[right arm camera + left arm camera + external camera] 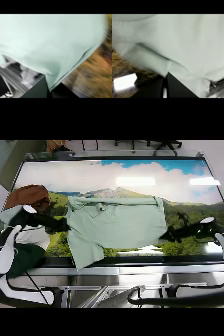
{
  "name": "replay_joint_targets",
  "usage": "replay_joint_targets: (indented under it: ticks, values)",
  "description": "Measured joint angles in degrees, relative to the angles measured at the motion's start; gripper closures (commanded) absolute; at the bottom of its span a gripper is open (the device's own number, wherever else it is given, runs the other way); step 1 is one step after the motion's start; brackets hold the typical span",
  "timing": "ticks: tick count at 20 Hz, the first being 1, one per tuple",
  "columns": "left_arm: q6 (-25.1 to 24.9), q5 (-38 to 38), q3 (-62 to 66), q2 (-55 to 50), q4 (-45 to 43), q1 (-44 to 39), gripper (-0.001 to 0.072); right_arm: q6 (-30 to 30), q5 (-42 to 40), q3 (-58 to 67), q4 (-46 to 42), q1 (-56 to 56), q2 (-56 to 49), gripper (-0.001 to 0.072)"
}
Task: Fold the shirts.
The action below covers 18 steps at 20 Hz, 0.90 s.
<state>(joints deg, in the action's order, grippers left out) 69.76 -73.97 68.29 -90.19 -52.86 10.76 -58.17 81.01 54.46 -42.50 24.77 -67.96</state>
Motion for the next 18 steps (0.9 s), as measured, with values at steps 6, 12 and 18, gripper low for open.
replay_joint_targets:
  ticks: [6, 12, 18]
  values:
    - [-0.2, -7.4, 29.6, 17.2, 21.9, 3.0, 0.0689, 3.8, 2.9, 32.2, 24.6, 3.1, 11.2, 0.0696]
    - [0.1, -1.9, 50.0, 33.3, 29.8, 13.9, 0.0690, 5.1, -7.3, 60.5, 28.1, 6.8, 19.4, 0.0695]
    - [-2.3, -0.5, 37.6, 42.2, 32.3, 28.2, 0.0689, 3.5, -12.5, 63.0, 18.7, 7.8, 21.8, 0.0697]
